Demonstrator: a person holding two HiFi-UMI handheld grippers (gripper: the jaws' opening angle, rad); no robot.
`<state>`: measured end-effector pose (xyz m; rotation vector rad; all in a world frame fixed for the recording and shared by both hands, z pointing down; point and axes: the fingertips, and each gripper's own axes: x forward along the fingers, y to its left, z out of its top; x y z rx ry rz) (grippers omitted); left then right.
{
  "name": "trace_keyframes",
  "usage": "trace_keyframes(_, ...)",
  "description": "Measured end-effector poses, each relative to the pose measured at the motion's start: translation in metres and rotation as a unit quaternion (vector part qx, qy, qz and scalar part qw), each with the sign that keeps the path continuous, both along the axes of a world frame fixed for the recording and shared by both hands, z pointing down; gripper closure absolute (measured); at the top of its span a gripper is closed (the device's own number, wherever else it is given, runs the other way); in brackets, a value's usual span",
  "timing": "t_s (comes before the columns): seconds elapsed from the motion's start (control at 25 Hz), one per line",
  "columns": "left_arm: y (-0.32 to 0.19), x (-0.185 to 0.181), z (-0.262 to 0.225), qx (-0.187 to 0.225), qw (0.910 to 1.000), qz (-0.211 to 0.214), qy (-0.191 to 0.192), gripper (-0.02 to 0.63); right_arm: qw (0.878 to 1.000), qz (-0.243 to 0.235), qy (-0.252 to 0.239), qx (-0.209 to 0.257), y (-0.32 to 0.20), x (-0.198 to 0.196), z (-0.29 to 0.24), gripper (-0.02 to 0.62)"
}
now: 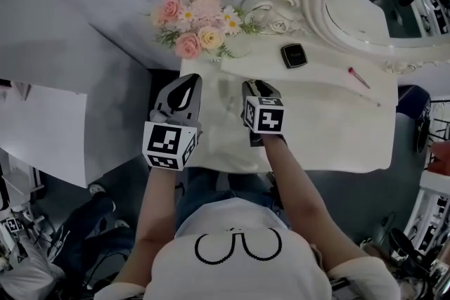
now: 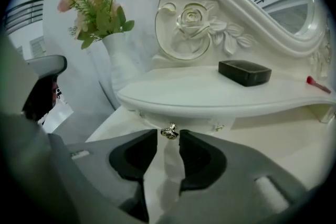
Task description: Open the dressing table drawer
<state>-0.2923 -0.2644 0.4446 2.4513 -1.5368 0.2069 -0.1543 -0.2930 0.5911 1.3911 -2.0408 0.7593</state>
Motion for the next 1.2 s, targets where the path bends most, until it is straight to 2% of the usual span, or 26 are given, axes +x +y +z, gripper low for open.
trace_keyframes(0.08,0.0,-0.001,0.0,-0.001,1.0,0.002,0.002,0.607,1.0,0.008,-0.001,0.0,-0.002,-0.001,0.001,0.493)
trace_keyframes(0.16,-0.001,-0.002,0.0,-0.002,1.0,0.003,0.003,0.607,1.0,0.011,-0.001,0.001,-0.002,-0.001,0.001,0.495)
trace_keyframes(0.72,-0.005,0.007,0.001,-0.003,0.9997,0.019,0.017,0.607,1.0,0.005,0.005,-0.022,0.028,-0.001,0.0,0.497)
trace_keyframes(1.2,-0.005,0.017,0.002,-0.004,0.9989,0.034,0.032,0.607,0.998,-0.006,0.0,-0.063,0.062,-0.003,0.002,0.497)
